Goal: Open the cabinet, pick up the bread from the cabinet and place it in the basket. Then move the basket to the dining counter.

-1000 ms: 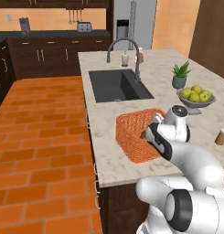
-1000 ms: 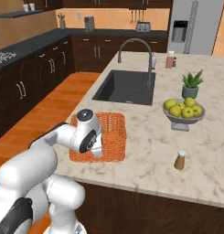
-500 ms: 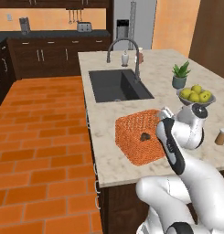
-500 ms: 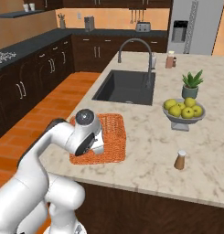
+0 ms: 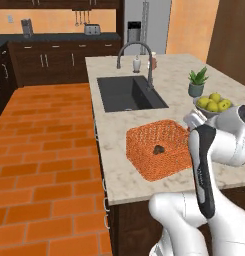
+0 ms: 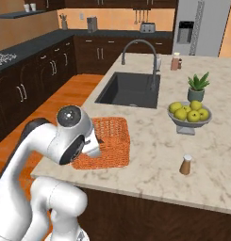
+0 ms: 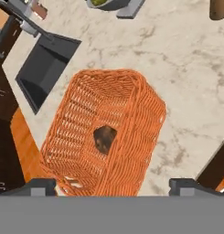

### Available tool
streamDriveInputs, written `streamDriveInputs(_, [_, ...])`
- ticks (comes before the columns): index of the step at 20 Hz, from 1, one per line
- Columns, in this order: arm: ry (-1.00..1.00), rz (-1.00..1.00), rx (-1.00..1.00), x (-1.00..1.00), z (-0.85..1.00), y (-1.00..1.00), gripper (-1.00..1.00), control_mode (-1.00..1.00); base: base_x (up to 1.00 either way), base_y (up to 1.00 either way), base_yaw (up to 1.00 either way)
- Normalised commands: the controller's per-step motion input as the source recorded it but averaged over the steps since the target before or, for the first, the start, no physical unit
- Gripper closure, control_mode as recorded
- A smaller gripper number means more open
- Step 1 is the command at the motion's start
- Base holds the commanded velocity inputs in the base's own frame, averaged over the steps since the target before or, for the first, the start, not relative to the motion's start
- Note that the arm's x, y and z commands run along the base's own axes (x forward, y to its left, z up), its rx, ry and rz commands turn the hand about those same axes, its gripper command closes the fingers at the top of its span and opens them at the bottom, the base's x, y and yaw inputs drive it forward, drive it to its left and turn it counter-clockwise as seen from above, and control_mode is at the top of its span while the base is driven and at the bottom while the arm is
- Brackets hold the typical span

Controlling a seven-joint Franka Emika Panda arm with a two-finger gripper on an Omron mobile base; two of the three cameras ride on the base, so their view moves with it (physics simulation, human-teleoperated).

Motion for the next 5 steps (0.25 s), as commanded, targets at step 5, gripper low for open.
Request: streamDriveInputs(5, [-0.07, 0.09, -0.03, -0.95, 0.58, 0.38, -1.00, -1.00, 0.00, 0.00, 0.00])
